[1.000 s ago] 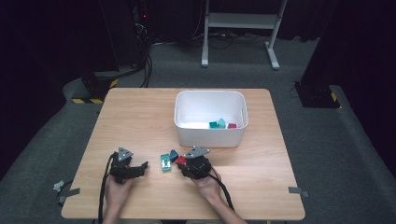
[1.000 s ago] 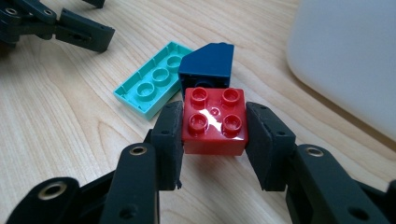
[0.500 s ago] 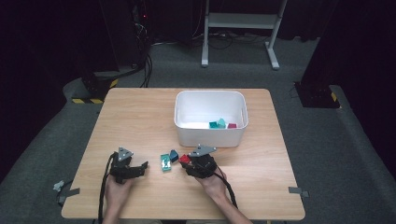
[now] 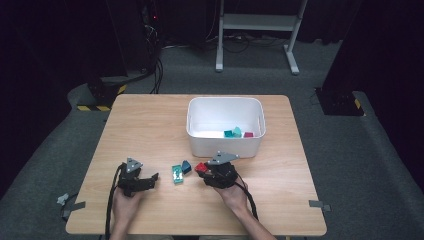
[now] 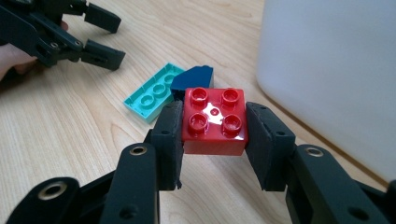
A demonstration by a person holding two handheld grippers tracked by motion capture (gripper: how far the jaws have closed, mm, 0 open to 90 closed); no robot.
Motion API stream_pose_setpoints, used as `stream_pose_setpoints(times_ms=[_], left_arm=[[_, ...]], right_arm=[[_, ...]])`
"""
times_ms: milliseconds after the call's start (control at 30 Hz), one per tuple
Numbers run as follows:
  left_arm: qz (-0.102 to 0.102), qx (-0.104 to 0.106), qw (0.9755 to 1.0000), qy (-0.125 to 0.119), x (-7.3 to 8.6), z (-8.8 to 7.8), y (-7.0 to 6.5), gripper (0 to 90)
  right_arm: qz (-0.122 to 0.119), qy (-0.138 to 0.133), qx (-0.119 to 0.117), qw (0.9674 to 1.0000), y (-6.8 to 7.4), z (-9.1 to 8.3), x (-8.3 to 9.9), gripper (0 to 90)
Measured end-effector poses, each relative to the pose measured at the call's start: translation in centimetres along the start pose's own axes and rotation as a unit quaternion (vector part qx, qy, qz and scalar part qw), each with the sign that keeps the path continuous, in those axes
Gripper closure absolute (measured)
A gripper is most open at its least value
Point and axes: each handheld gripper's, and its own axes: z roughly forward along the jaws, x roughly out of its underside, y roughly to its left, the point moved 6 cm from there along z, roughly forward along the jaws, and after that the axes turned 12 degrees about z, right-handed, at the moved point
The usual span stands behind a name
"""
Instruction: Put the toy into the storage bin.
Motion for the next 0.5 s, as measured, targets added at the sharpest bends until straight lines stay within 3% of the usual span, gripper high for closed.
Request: stream_pose_setpoints(times_ms=[500], left_arm=[[0.000,0.000,1.0000,0.000,0.0,0.0,0.0,17.7]], right_arm=[[-0.007,-0.009,-0.013,0.9999,0.2,-1.6,-1.3,58.8]])
